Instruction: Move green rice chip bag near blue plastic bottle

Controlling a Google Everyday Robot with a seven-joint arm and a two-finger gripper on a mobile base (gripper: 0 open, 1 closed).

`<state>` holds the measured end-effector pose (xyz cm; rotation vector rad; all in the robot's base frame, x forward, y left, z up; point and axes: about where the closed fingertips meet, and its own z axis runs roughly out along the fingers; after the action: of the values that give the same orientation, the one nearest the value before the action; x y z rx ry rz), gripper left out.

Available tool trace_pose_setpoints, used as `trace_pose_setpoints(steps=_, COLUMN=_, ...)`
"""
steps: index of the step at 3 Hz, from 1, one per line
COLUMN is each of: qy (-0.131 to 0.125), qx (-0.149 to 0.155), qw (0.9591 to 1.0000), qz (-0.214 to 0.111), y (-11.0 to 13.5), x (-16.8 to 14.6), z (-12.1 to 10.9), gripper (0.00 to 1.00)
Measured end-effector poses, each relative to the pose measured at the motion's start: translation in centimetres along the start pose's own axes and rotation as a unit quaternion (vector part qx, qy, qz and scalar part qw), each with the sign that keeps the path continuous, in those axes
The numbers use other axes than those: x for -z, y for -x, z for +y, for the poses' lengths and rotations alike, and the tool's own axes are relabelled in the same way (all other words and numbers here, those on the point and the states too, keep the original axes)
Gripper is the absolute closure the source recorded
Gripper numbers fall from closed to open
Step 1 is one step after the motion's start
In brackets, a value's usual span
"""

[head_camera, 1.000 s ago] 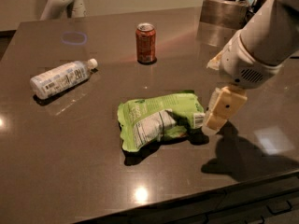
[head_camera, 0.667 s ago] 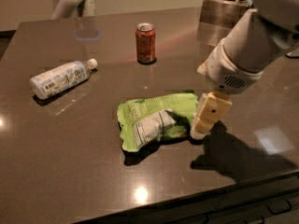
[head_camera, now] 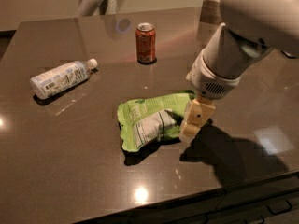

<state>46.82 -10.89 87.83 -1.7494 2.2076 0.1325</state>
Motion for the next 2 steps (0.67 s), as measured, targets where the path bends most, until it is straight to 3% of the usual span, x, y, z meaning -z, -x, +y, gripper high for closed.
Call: trace_pose_setpoints(steps=2, qy=0.017, qx=0.010, qw=0.9996, qz=0.022, y=0.62, x=-1.30, z=-0.36, gripper=0.49)
